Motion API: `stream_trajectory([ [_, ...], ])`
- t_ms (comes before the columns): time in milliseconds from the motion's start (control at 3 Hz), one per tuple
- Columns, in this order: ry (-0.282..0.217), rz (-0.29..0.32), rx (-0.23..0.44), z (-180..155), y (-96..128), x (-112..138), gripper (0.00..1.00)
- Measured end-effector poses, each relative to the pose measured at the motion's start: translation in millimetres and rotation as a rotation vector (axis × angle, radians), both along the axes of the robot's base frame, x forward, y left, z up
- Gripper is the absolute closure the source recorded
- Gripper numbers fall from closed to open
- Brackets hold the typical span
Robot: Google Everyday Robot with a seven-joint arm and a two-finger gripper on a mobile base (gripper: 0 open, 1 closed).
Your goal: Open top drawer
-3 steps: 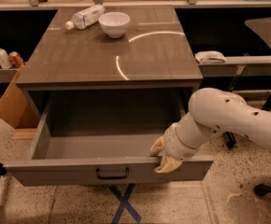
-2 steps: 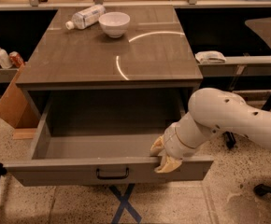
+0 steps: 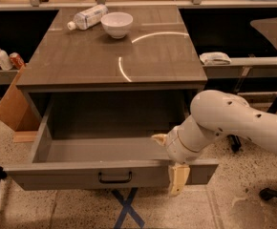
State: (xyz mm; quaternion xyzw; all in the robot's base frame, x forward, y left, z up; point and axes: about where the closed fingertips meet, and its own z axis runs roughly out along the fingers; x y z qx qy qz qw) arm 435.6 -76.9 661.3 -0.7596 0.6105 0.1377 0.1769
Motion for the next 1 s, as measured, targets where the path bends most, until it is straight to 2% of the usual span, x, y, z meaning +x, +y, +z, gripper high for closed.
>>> stream_trajectory([
  [333, 0.0, 0.0, 0.0, 0, 0, 0, 0.0],
  [667, -0.013, -0.001, 0.031, 12, -9, 4, 0.0],
  [1000, -0.063, -0.009, 0.023, 42, -27, 12, 0.0],
])
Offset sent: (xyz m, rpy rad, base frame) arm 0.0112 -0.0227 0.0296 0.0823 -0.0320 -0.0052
